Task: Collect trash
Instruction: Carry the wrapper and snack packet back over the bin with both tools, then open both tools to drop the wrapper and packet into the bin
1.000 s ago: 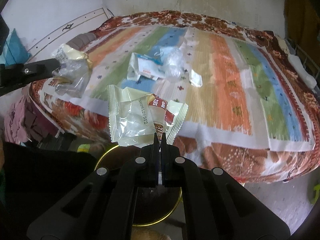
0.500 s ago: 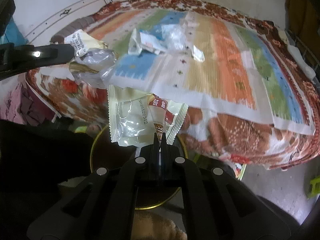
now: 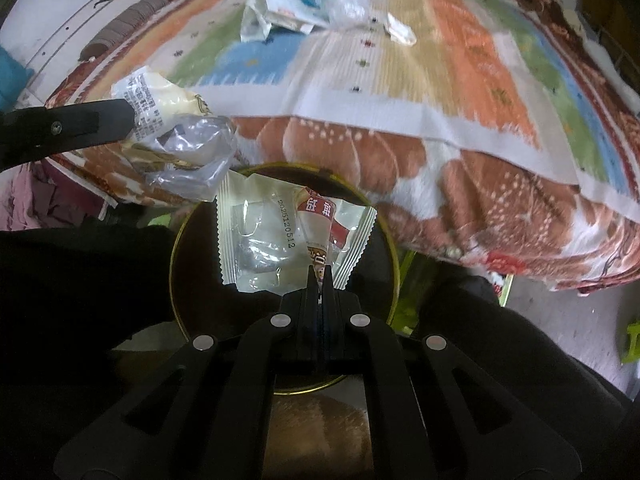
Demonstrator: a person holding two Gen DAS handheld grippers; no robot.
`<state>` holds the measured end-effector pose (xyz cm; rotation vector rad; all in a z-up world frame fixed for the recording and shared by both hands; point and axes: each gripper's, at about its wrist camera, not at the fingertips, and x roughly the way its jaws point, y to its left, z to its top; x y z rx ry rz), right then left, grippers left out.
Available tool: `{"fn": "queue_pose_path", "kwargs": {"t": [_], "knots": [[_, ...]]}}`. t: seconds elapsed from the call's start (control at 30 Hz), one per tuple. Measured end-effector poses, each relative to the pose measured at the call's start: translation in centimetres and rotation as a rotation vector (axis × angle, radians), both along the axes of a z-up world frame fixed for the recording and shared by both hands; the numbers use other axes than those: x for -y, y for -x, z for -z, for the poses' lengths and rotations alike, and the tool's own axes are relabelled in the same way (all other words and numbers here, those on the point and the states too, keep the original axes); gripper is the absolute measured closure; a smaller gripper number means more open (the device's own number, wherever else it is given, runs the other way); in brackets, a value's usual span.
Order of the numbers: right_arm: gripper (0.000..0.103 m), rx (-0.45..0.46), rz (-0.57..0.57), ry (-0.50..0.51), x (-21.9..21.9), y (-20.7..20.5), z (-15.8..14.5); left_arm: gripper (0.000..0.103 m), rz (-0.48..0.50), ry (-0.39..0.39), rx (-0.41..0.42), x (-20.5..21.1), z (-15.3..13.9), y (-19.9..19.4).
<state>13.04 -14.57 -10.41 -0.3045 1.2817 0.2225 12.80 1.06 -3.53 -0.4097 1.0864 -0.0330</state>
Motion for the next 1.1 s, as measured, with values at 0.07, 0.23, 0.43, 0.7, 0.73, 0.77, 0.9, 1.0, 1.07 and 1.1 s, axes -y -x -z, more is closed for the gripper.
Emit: {"fn": "queue_pose_path", "kwargs": {"t": [0.07,0.23,0.43,0.7,0.73,0.77,0.9,1.0,1.07,1.1], "knots": [[0.102,-0.023,0.012,-0.003,0.0,-0.2,0.6,0.1,-0.003,0.007,-0.026,0.0,0.6,-0.3],[0.102,-0.056,0.027,0.027,-0.1,-0.4,2.1,0.1,-0.009,-0.016,-0.089,0.4,2.4,-1.0],[0.102,-0.085,0.025,0.058,-0.3,-0.6,3.4,0.1,-0.011,-0.016,-0.153,0.7,4.5,-1.8],[0.1,-0.114,0.066,0.037,0.4,-1.2,4.1,0.1,-0.022,0.0,-0.201,1.1,6.2,-2.3],[0.098,-0.112,0.069,0.036,0.4,-1.2,4.0,0.1,-0.027,0.012,-0.201,0.9,6.2,-2.3],[0.094,-0.107,0.074,0.029,0.5,-1.3,3.9,0.099,-0.036,0.026,-0.201,0.7,6.2,-2.3],[0.072,-0.085,0.087,0.002,0.7,-1.5,3.2,0.073,-0.074,0.086,-0.198,-0.4,6.1,-2.2],[0.064,-0.065,0.103,-0.018,1.0,-1.6,2.6,0.062,-0.095,0.089,-0.17,-1.0,5.5,-2.2],[0.062,-0.057,0.108,-0.033,1.1,-1.9,2.3,0.057,-0.102,0.02,-0.142,-1.0,4.7,-2.5],[0.06,-0.051,0.114,-0.042,1.2,-2.0,2.0,0.057,-0.105,0.012,-0.132,-1.2,4.4,-2.7]]}}
